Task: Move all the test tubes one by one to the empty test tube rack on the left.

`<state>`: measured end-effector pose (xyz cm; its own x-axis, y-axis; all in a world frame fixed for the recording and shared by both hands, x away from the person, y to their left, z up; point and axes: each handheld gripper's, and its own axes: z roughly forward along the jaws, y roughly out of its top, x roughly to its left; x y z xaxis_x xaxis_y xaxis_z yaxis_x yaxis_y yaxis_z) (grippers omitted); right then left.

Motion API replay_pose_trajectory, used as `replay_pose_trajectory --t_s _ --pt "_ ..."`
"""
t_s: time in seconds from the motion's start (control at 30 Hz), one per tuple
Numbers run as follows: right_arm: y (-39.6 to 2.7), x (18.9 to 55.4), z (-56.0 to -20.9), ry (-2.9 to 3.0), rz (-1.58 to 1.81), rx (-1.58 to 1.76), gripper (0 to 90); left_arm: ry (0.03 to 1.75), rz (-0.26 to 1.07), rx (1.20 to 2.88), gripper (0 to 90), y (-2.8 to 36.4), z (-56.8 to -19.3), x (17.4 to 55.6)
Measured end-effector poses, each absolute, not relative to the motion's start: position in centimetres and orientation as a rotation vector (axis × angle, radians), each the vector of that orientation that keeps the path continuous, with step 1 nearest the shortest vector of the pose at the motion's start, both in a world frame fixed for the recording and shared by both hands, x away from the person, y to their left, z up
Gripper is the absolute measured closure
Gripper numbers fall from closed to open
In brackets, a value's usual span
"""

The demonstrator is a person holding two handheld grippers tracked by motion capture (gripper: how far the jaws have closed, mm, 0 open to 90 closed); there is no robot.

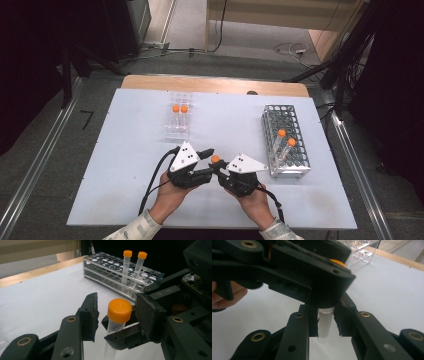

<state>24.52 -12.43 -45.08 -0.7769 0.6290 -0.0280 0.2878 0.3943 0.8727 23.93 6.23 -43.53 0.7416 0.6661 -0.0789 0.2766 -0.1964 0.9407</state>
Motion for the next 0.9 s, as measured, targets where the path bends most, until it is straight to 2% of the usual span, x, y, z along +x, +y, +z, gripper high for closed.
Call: replay_pose_trajectory --t_s 0.3,0.53,0.73,0.9 --pt "-12.4 24.5 -45.1 2.305 1.337 0.798 71.7 0.732 0.426 1.784 68.2 6.0 -43.7 23.8" --pt "-12.4 24.5 -45.1 2.309 1.335 0.803 71.1 0.742 0.42 1.781 69.7 6.1 -43.7 23.9" --pt "-12.7 24.5 -44.9 2.318 1.335 0.812 49.2 0.761 0.417 1.766 69.8 6.5 -43.6 24.1" --pt "-13.6 24.8 -44.7 2.307 1.345 0.858 38.8 0.79 0.413 1.736 69.7 7.3 -43.3 24.7"
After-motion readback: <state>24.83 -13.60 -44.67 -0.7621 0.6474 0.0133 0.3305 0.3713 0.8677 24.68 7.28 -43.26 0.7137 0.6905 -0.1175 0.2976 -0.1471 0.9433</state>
